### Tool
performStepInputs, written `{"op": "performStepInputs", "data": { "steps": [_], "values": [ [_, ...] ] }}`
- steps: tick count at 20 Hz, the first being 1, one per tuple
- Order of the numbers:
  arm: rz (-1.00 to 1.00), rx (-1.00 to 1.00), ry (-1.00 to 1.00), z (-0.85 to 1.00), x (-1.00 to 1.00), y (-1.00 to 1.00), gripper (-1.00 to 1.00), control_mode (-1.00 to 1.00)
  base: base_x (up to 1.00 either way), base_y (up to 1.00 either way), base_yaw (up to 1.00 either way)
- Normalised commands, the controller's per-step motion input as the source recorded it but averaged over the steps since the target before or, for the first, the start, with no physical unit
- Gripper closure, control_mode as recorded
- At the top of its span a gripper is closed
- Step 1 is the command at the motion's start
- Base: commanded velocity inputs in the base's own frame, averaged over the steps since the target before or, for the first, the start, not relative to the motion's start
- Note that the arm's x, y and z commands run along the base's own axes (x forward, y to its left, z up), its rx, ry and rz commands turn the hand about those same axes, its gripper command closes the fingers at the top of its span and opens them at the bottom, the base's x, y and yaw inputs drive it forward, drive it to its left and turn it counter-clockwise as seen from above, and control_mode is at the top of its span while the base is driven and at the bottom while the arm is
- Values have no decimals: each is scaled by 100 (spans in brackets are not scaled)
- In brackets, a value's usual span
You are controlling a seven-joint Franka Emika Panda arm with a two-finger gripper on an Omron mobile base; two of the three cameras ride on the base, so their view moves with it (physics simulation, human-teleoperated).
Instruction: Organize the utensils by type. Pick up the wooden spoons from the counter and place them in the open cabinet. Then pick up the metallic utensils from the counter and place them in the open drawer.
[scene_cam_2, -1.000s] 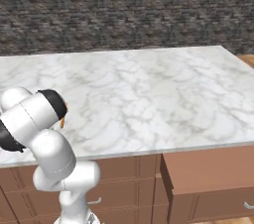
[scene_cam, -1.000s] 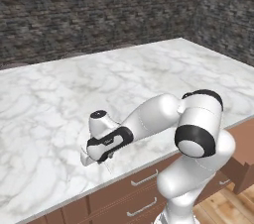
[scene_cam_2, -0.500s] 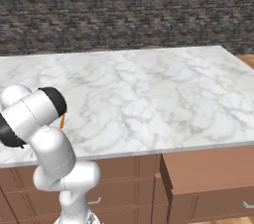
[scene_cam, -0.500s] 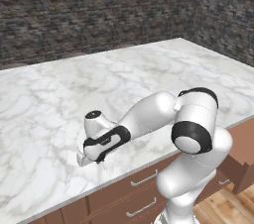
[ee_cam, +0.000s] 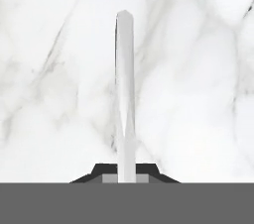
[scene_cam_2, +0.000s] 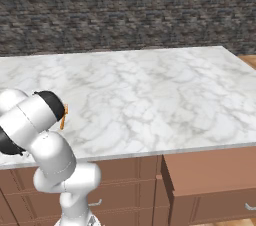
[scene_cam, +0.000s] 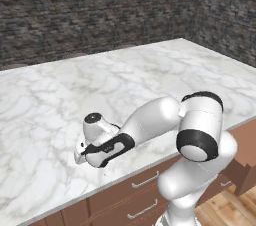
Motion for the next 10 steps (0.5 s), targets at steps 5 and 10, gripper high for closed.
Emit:
{"op": "performStepInputs", "data": {
  "steps": [5,10],
  "values": [
    [-52,13,-19,53,-28,-21,100,-100,0,0,0],
    [-65,10,0,77,-23,-44,100,-100,0,0,0]
  ]
}}
